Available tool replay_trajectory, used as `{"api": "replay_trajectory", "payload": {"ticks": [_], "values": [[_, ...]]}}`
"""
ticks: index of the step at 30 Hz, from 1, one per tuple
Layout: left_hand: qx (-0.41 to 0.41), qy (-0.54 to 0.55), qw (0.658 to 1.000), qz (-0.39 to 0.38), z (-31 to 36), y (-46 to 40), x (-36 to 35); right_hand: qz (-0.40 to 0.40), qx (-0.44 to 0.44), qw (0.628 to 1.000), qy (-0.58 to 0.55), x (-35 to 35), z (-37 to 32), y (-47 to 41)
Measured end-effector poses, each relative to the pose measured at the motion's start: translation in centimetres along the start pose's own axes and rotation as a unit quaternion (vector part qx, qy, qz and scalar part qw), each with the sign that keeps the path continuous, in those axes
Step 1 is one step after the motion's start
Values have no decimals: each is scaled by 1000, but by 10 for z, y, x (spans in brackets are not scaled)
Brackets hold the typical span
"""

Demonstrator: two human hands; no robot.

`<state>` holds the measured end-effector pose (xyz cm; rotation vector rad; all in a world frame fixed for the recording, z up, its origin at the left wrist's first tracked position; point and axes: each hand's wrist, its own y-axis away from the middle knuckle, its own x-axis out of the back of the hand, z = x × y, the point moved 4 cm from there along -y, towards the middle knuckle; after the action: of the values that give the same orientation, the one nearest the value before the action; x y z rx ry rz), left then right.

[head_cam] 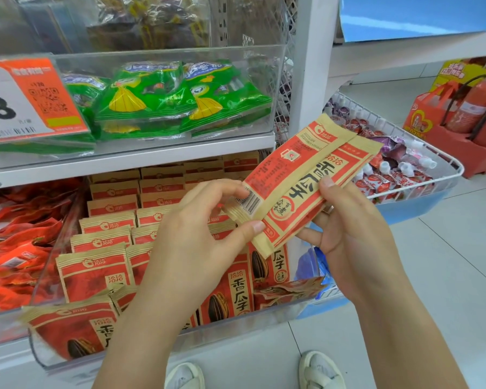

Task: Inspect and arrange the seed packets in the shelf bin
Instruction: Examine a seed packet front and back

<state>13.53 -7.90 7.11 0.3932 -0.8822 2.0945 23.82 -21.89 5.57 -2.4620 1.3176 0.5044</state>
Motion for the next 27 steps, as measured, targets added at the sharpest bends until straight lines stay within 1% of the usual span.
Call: {"api": "replay_trajectory", "payload": {"ticks": [3,8,10,14,16,21,27], "values": [[-46,-52,998,11,-1,1,0,2,-3,1000,-12,0,0,0],[-118,-149,981,21,7,5,-5,5,0,1000,-14,0,0,1],[-121,-186,975,18,8,5,-6,7,4,1000,-10,1,0,1],[-100,-227,969,1,4,4,-11,17,5,1000,21,3,1,0],[-95,-222,971,0,2,4,-13,22,5,999,49,4,1,0],[-52,-139,989,10,-7,2,-12,9,4,996,83,2,0,2],[-34,-88,995,5,-4,1,-12,9,5,998,65,1,-4,3]]}}
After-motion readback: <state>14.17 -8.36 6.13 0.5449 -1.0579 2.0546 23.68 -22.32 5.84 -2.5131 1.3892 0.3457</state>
